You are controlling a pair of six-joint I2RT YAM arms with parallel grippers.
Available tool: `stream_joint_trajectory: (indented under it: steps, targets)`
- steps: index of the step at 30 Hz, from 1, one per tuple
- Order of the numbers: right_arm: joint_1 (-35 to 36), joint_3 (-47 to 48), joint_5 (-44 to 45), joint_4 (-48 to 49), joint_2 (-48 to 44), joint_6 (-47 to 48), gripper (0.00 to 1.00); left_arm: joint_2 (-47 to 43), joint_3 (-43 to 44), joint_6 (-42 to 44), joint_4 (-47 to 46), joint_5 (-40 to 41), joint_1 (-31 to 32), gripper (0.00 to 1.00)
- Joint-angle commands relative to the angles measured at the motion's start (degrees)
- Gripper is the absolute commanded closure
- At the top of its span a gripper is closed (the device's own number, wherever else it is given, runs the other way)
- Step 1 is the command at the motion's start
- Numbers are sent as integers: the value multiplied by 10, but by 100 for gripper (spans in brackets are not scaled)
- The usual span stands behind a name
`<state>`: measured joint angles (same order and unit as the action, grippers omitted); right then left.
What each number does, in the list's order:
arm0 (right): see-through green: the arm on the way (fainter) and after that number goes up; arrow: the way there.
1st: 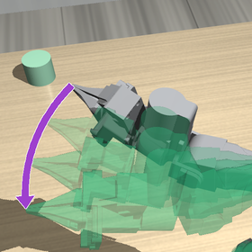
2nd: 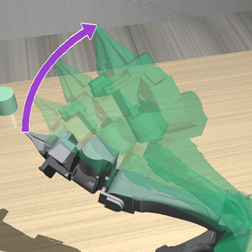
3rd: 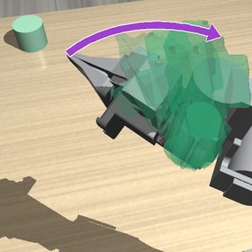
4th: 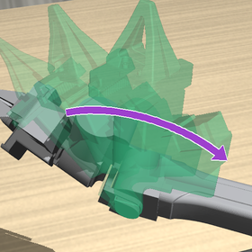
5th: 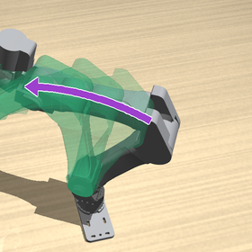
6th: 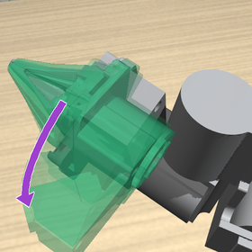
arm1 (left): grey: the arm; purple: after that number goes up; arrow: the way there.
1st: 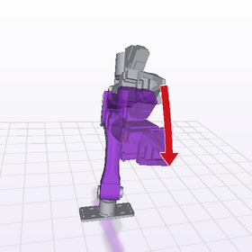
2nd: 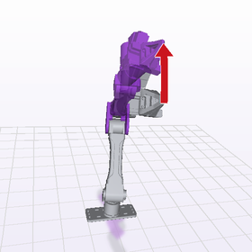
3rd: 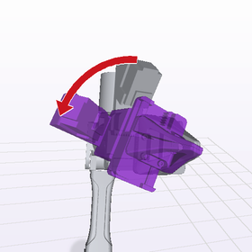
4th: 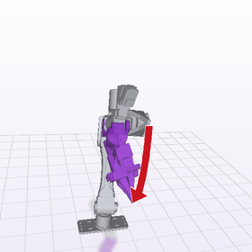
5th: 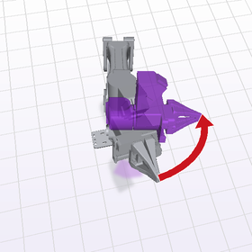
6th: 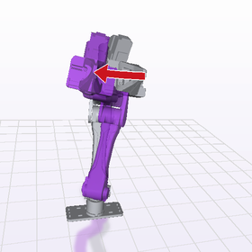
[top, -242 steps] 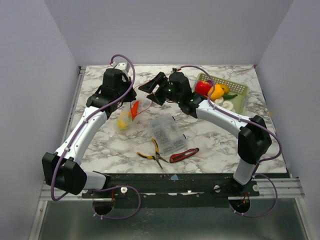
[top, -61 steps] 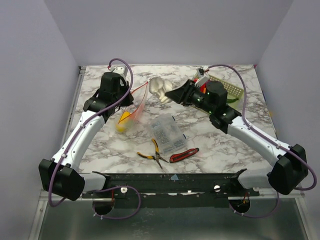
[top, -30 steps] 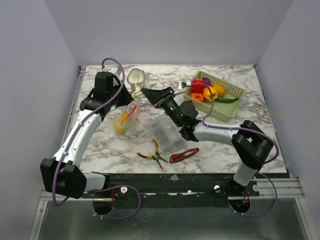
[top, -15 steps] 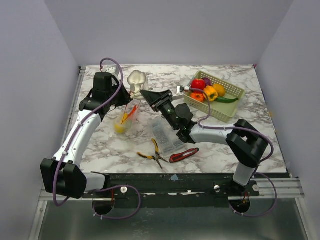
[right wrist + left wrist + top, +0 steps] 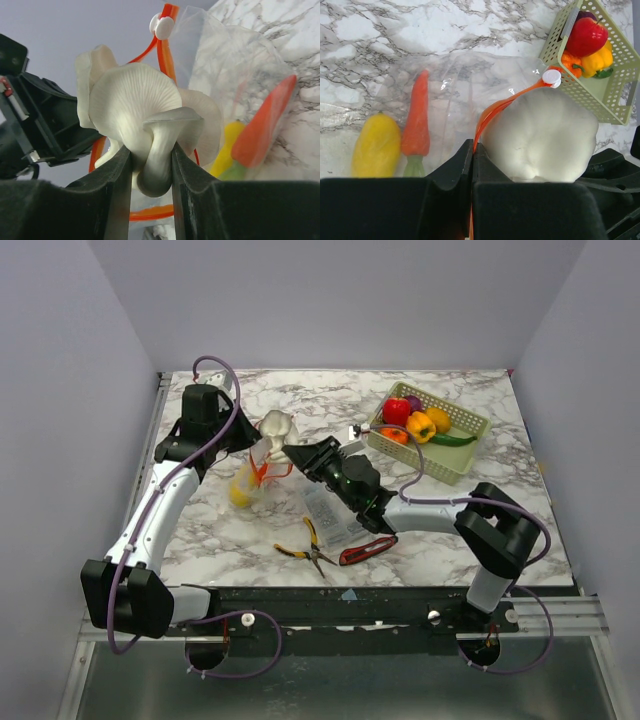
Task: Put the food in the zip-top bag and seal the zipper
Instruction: Place the fake vegetable in the zipper food storage bag.
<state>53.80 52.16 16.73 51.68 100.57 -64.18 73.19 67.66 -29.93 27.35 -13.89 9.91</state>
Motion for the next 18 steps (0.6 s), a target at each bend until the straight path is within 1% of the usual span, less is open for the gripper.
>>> stream_joint_trajectory:
  steps: [1,4,8,10,14,18]
  targets:
    - [4,54,4,-140,-20,61,100,-20,-7,-5,-13,-12,-4,100]
    - [4,94,0,-229,-12,76,100,-23,-8,-5,-16,-14,-4,100]
    - [4,118,3,-294,-13,101,100,-28,-10,-4,-19,-11,-4,100]
    - [5,116,-2,-300,-19,126,100,-26,-10,-3,-18,-11,-4,100]
    - [6,85,-6,-269,-49,176,100,-22,-9,-4,-14,-8,-8,100]
    - [6,82,-5,-277,-66,231,100,-19,-7,-4,-11,-7,-10,100]
